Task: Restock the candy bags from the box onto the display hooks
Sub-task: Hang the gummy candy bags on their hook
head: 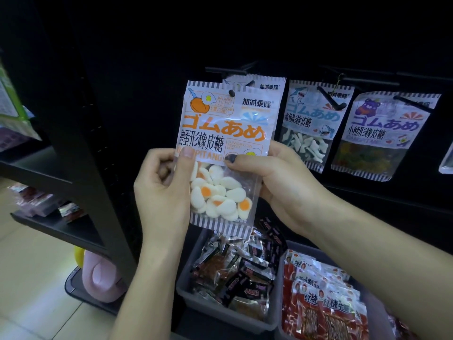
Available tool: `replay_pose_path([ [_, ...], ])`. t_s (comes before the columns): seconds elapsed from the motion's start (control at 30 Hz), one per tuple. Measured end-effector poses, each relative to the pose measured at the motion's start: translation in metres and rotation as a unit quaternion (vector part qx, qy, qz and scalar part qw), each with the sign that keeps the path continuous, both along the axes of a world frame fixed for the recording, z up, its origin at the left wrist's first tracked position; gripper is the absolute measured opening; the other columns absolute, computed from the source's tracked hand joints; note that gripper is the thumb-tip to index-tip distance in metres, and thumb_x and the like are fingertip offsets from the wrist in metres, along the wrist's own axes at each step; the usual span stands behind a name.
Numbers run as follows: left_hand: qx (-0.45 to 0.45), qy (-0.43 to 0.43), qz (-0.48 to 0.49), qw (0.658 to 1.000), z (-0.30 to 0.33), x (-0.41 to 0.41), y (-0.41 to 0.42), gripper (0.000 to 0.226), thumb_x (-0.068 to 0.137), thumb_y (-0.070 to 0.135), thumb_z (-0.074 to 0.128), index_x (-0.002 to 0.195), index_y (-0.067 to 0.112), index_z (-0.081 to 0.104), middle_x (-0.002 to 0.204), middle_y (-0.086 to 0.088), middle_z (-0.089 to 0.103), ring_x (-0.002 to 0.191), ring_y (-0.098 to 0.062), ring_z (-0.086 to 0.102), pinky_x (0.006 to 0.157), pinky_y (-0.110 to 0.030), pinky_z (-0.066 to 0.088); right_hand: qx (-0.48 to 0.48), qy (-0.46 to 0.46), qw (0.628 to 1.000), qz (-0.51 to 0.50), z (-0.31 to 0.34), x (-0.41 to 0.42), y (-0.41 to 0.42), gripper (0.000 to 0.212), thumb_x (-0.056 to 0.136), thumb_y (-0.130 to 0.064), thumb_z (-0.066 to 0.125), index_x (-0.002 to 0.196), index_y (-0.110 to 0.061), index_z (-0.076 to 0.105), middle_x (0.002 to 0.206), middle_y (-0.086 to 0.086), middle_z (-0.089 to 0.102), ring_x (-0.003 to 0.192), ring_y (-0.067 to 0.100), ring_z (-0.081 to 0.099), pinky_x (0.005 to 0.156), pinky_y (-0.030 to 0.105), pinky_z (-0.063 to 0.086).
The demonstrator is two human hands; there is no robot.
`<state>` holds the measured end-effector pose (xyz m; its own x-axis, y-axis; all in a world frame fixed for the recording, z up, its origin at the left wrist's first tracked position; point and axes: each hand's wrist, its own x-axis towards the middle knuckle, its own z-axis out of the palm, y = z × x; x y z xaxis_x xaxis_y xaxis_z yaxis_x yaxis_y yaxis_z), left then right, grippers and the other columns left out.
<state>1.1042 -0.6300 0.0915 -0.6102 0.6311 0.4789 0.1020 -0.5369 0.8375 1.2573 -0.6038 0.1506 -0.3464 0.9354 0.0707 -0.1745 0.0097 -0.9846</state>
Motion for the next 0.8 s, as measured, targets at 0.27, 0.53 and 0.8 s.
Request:
replay_pose_path([
  [0.27, -0.087, 0.01, -0.005, 0.996, -0.023, -0.002, 0.025, 0.02, 0.099, 0.041, 0.065, 0.102, 0.022, 0.067, 0.094, 0.003, 0.073, 0.081, -0.001, 0.069, 0.069, -0.012, 0.05, -0.032, -0.024, 0.999, -0.013, -0.003, 0.002, 0.024, 0.031, 0.094, 0.006, 0.064, 0.124, 0.001, 0.068, 0.116, 0.013, 0.078, 0.078, 0.012, 0.076, 0.063, 0.018, 0.059],
  [0.53, -0.214, 0.051, -0.015, 0.975, -0.065, 0.005, 0.04, 0.033, 0.094, 0.039, 0.072, 0.121, 0.031, 0.055, 0.119, 0.008, 0.063, 0.111, -0.006, 0.064, 0.095, -0.028, 0.054, -0.02, -0.065, 0.993, -0.096, 0.0, 0.002, 0.1, 0.029, 0.094, 0.009, 0.062, 0.122, 0.008, 0.065, 0.124, 0.027, 0.071, 0.093, 0.031, 0.07, 0.065, 0.028, 0.062],
  [0.8, -0.25, 0.145, -0.065, 0.955, -0.088, 0.026, 0.038, 0.031, 0.094, 0.038, 0.072, 0.121, 0.034, 0.057, 0.121, 0.014, 0.061, 0.113, -0.002, 0.06, 0.094, -0.025, 0.05, -0.053, -0.068, 0.988, -0.126, -0.003, 0.006, 0.146, 0.008, 0.093, 0.003, 0.068, 0.099, -0.001, 0.068, 0.114, 0.022, 0.073, 0.098, 0.031, 0.072, 0.09, 0.038, 0.06],
])
